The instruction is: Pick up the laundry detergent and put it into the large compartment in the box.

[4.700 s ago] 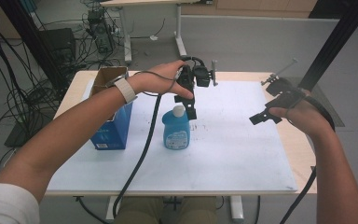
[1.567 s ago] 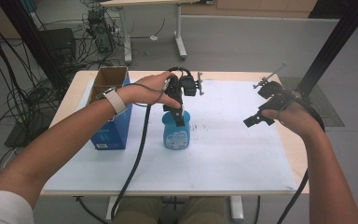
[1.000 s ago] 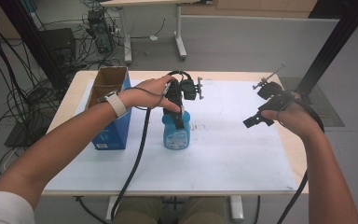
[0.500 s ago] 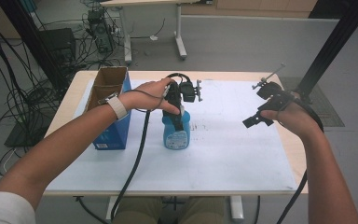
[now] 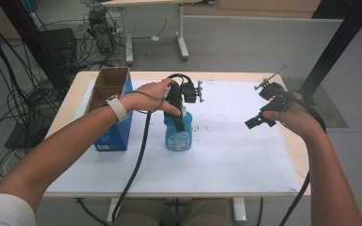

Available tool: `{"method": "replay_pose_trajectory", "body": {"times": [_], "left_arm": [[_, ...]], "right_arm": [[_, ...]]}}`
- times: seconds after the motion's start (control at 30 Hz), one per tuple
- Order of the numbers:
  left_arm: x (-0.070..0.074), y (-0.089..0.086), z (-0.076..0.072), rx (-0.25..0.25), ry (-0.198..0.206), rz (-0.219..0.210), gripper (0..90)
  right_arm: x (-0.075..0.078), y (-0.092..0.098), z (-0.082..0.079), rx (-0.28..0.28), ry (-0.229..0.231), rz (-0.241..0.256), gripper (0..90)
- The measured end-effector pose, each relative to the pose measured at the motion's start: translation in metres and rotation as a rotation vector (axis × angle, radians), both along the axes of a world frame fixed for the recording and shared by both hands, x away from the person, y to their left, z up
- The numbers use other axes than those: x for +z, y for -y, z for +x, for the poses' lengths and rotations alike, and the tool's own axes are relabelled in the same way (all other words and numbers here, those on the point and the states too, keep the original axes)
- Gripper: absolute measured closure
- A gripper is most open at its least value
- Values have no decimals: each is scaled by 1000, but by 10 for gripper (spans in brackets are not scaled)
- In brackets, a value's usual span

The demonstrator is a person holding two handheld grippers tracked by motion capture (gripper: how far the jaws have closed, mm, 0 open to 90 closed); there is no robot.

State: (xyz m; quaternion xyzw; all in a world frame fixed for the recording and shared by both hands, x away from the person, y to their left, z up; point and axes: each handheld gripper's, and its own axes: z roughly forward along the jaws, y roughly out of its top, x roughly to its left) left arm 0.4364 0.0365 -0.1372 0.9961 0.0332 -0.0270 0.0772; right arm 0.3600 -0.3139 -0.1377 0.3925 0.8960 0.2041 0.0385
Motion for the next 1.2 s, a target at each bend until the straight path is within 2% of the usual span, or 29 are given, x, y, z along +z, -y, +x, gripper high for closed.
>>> {"method": "replay_pose_trajectory", "body": {"times": [1.2], "left_arm": [[1, -3, -2, 9, 7, -6, 99]], "right_arm": [[3, 0, -3, -4, 4, 0, 97]]}}
